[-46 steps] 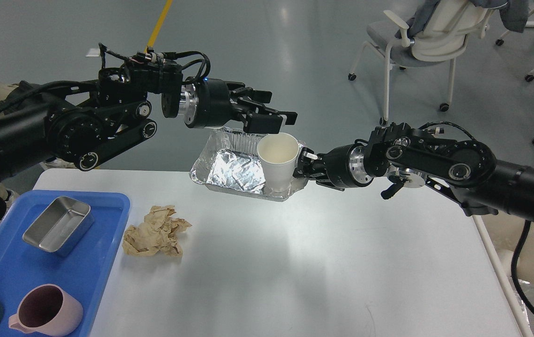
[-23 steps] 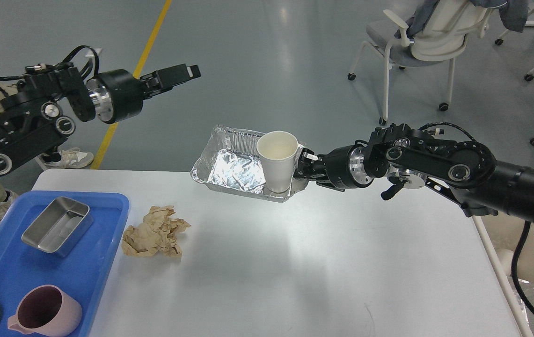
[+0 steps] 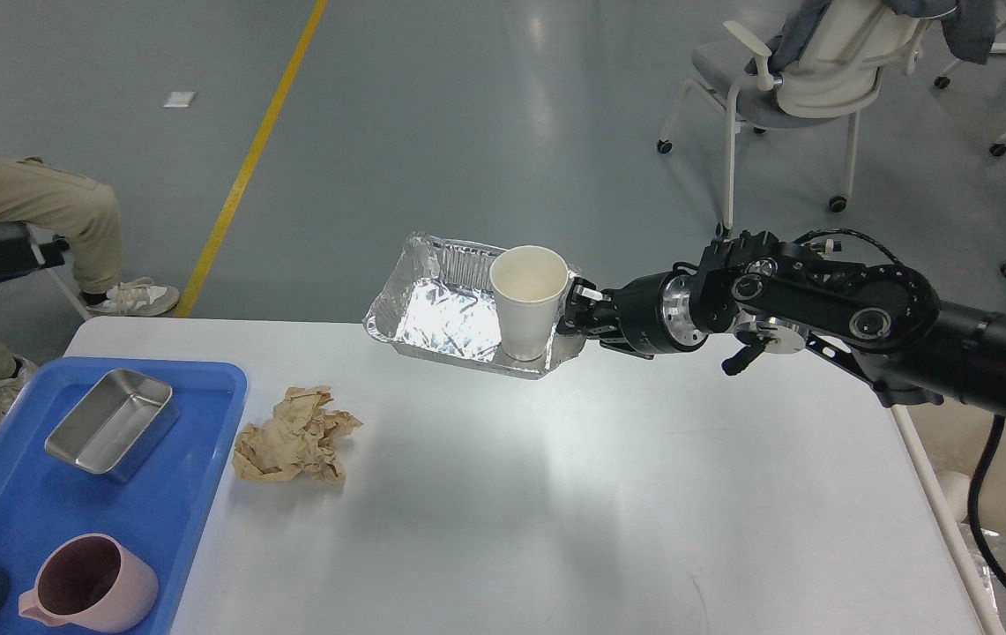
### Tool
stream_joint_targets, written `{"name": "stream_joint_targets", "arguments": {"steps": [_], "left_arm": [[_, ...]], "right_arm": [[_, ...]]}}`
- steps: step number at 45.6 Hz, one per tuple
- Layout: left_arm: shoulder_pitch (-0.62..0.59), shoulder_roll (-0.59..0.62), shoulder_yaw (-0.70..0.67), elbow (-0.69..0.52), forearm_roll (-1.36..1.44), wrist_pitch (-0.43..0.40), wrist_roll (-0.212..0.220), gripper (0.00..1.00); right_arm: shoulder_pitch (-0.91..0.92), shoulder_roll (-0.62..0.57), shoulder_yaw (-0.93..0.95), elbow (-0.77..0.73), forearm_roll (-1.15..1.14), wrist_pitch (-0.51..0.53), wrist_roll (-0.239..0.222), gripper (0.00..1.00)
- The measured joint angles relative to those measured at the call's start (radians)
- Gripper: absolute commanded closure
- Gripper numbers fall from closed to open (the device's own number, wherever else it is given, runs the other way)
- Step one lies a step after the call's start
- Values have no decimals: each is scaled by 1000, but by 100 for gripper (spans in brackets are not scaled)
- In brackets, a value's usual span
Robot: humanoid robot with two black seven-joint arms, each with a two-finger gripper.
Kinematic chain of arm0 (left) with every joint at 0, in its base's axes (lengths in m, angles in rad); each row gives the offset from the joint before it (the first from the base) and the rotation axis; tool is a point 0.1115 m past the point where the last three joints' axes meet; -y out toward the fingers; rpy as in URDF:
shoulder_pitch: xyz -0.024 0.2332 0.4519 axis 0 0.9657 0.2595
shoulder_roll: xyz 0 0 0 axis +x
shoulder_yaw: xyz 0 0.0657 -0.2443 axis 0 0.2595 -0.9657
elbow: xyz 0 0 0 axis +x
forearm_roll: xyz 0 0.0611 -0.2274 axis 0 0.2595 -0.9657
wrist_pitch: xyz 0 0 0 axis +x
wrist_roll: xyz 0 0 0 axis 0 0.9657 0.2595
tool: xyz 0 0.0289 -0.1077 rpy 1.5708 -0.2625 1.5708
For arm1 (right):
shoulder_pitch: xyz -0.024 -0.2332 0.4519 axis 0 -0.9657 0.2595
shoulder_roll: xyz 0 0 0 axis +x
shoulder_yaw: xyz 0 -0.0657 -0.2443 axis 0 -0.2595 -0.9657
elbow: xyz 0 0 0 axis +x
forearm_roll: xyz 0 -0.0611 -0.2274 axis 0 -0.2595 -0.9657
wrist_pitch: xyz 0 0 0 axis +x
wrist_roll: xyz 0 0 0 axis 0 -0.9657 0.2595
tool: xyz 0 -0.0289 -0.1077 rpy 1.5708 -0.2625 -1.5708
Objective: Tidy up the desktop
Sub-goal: 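Move the left gripper down toward the crumpled brown paper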
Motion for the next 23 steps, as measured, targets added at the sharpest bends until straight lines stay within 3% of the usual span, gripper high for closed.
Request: {"name": "stream_joint_targets", "arguments": {"steps": [11, 23], "left_arm": [[286, 33, 0, -79, -1, 162, -35, 3], [374, 7, -2, -131, -73, 216, -75, 3]], "right_arm": [[5, -3, -5, 0, 0, 0, 0, 100], [12, -4, -9, 1, 0, 0, 0, 100]]}}
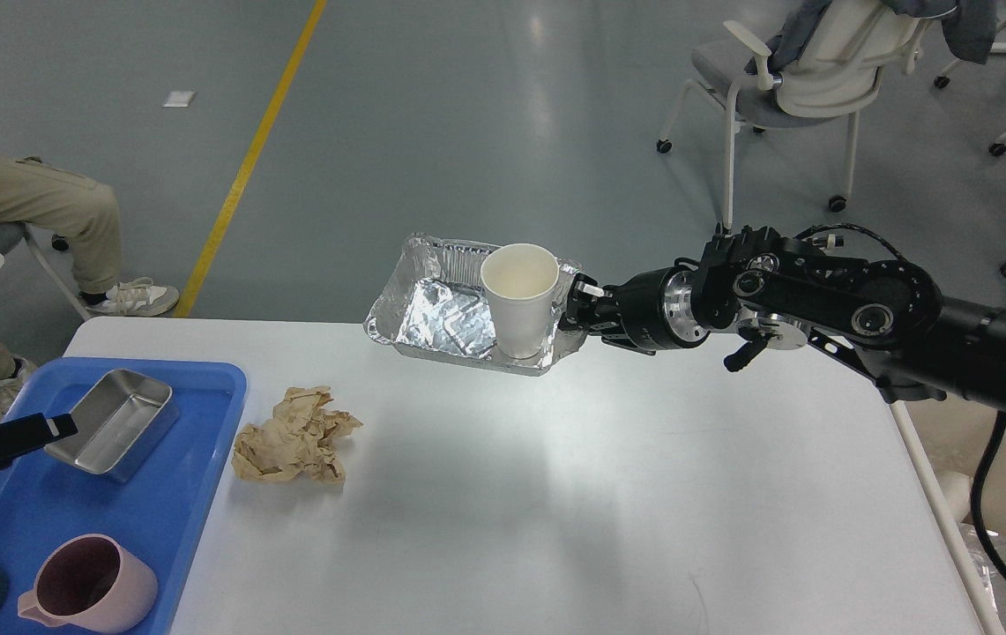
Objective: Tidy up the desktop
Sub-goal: 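Move the left gripper down toward the crumpled brown paper, then grasp the crumpled brown paper with the left gripper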
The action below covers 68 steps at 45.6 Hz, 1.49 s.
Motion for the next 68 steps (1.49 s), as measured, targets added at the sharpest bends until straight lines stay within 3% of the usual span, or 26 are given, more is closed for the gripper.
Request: {"name": "stream_joint_targets", "arguments": {"steps": [12, 19, 31, 48, 68], "left_arm": [[1, -23, -10, -4, -12, 1, -77, 3], [-38, -54, -14, 62, 113, 4, -82, 3], [-188, -229, -8, 226, 492, 0, -91, 3], [-292, -459, 5, 319, 1092, -3, -160, 3], [-357, -640, 125, 476, 1170, -3, -161, 3]], "right_arm": [[0, -1, -1, 0, 0, 0, 0, 100], [2, 9, 0, 0, 0, 0, 0, 100], [7, 12, 3, 2, 0, 0, 0, 100], [7, 9, 12, 18, 0, 0, 0, 100], [7, -12, 22, 43, -2, -2, 0, 100]]}}
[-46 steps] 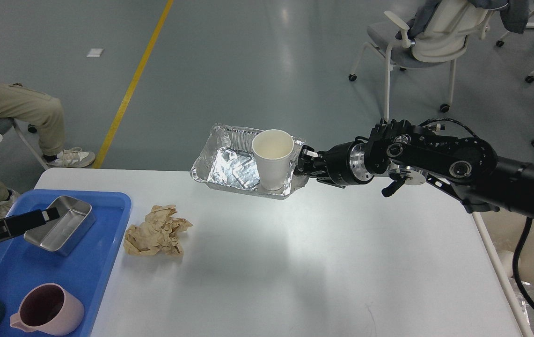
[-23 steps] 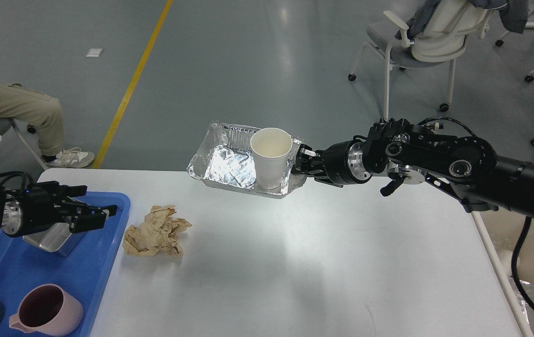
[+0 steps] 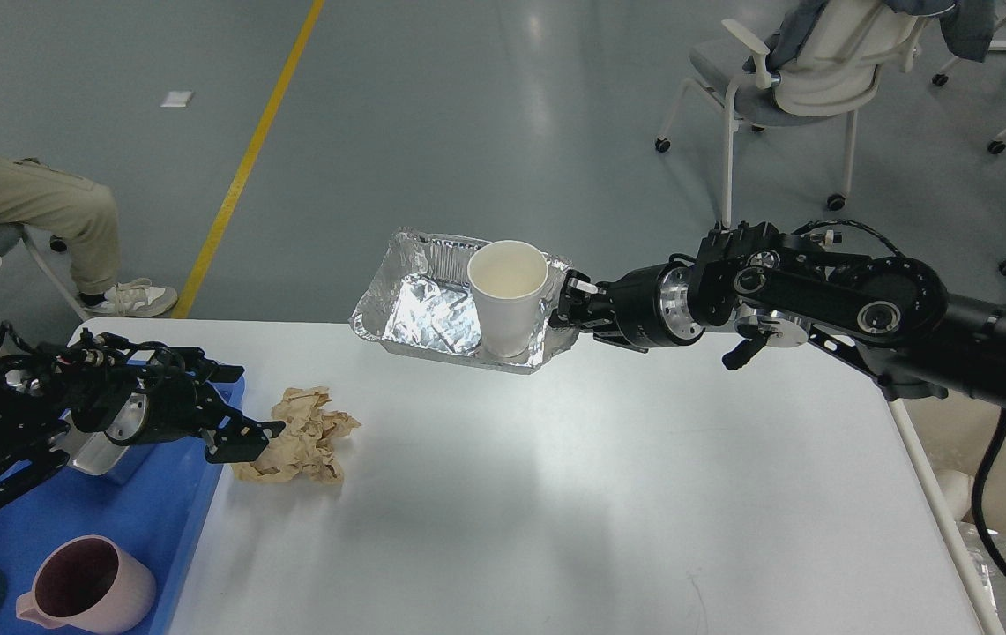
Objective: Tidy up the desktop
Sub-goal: 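Grasp the crumpled brown paper with the left gripper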
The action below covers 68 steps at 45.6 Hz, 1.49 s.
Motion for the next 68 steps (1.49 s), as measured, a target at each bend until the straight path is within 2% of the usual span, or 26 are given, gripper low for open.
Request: {"name": "stream_joint_targets", "arguments": {"steps": [8, 18, 26, 30, 41, 44, 49, 55, 68], "left_arm": [[-30, -49, 84, 42, -1, 4, 2, 3], [-31, -127, 100, 103, -4, 9, 2, 4], [-24, -155, 101, 132, -15, 9, -8, 9], [-18, -162, 102, 140, -17, 11, -35, 16], [-14, -160, 106, 147, -19, 24, -102, 50], [-14, -159, 107, 166, -19, 34, -114, 73], [-14, -161, 107, 194, -21, 38, -121, 90], [-8, -162, 108, 211, -21, 38, -139, 100], [0, -157, 108, 236, -21, 61, -165, 100]], "right_arm": [[0, 0, 2, 4, 0, 0, 0, 100], [0, -13, 2, 13, 1, 0, 0, 100], [0, -35, 2, 30, 1, -1, 0, 100], [-1, -41, 2, 34, 1, -1, 0, 100], [-1, -42, 2, 35, 0, -1, 0, 100], [-1, -42, 2, 36, 0, -1, 0, 100], [-1, -42, 2, 37, 0, -1, 0, 100], [0, -43, 2, 37, 0, -1, 0, 100], [0, -43, 2, 37, 0, -7, 0, 100]]}}
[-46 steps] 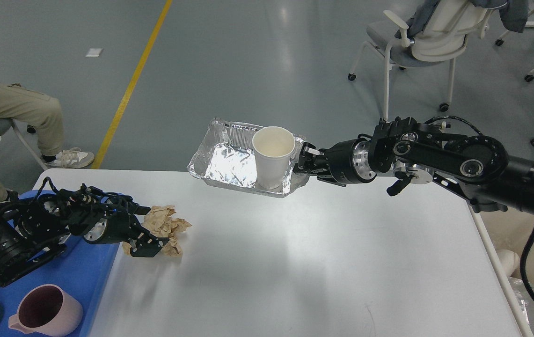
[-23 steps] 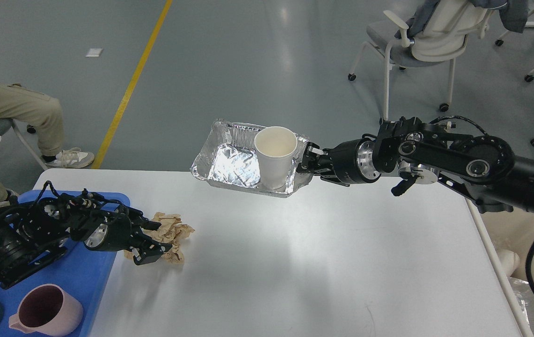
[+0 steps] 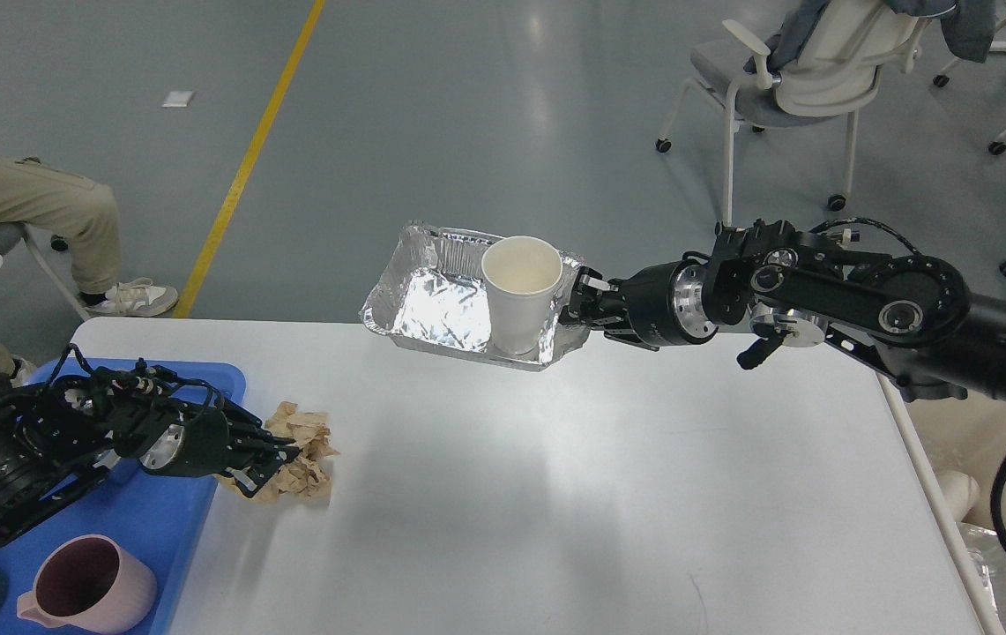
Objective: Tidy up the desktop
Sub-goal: 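Grasp the crumpled brown paper with the left gripper, then lift the brown paper high with the left gripper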
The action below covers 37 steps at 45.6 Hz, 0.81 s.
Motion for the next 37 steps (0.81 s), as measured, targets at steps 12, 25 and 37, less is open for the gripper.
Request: {"name": "stream_joint_targets", "arguments": {"steps": [12, 25, 37], "left_arm": [[0, 31, -9, -6, -178, 48, -30, 100], [0, 160, -34, -70, -476, 70, -38, 99], [54, 379, -68, -323, -766, 75, -29, 97]], "right_arm": [[0, 0, -2, -1, -2, 0, 0, 100], [-2, 3, -5, -2, -9, -5, 0, 100], [-2, 3, -13, -2, -9, -5, 0, 100]]}}
